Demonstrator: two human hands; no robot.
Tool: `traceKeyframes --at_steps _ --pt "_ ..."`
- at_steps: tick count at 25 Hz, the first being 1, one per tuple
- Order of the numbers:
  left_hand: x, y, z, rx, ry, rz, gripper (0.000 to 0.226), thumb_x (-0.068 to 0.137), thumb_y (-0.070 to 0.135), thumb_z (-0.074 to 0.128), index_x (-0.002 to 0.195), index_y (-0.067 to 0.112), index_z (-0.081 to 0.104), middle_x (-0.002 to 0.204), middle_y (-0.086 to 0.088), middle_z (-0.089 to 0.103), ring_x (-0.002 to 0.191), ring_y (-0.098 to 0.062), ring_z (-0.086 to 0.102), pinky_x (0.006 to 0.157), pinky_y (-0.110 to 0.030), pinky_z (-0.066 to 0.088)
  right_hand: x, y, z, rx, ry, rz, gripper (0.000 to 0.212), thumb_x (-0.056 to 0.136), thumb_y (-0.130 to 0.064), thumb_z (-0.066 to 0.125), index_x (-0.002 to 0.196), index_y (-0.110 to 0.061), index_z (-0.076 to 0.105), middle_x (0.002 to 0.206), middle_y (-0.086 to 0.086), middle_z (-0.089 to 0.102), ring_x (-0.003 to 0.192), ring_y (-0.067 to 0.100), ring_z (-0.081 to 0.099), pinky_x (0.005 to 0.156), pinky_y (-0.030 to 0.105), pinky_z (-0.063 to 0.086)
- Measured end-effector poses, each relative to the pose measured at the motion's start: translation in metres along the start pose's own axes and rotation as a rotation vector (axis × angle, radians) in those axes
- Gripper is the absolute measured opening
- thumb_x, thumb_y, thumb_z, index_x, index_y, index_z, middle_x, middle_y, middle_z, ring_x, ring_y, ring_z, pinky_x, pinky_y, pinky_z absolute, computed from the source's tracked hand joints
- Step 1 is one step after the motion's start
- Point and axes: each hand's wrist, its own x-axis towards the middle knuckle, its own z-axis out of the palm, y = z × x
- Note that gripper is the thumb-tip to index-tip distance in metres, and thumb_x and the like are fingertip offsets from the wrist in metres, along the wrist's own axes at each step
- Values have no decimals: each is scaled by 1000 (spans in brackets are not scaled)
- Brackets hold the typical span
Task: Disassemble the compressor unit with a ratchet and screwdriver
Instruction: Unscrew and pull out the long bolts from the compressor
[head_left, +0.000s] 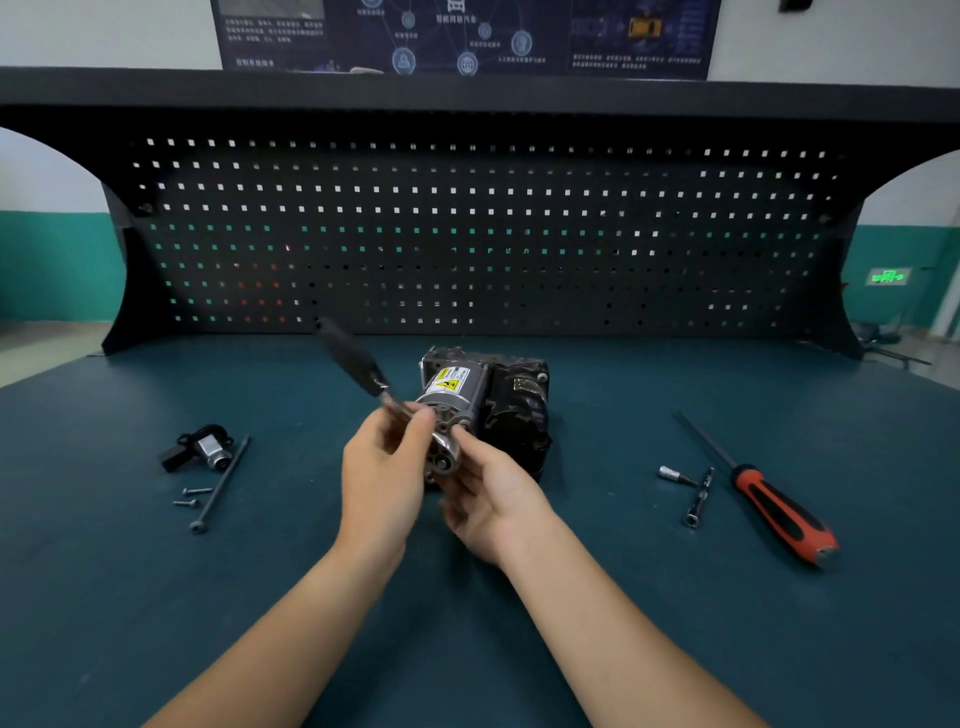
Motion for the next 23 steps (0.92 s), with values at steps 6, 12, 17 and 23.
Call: traceKeyframes --at_steps 6,12,17,23 --pt "0 -4 -5 576 -73 598 10 83 18 64 74 16 62 71 9 60 68 -6 56 62 -19 44 4 3 -4 22 -58 3 18 90 -33 56 95 -19 66 92 -4 68 85 9 60 74 25 38" --pt "13 -4 -5 61 57 -61 17 91 15 59 75 14 63 69 2 66 68 -11 60 65 -22 48 -3 1 0 45 -75 21 19 94 -27 47 86 -19 62 82 -5 66 75 8 59 66 26 36" --pt "1 -4 -7 642 -44 627 20 86 25 61 74 10 58 68 3 61 60 -18 58 56 -31 46 -3 1 -3 54 -43 34 12 89 -27 56 86 -19 64 81 -6 66 76 8 58 66 24 36" --pt "15 -4 -13 451 6 232 16 84 22 67 73 12 62 64 8 64 63 -11 61 56 -13 44 -5 1 -3 52 -92 60 22 93 -33 48 88 -20 65 87 -3 66 79 11 59 68 28 38"
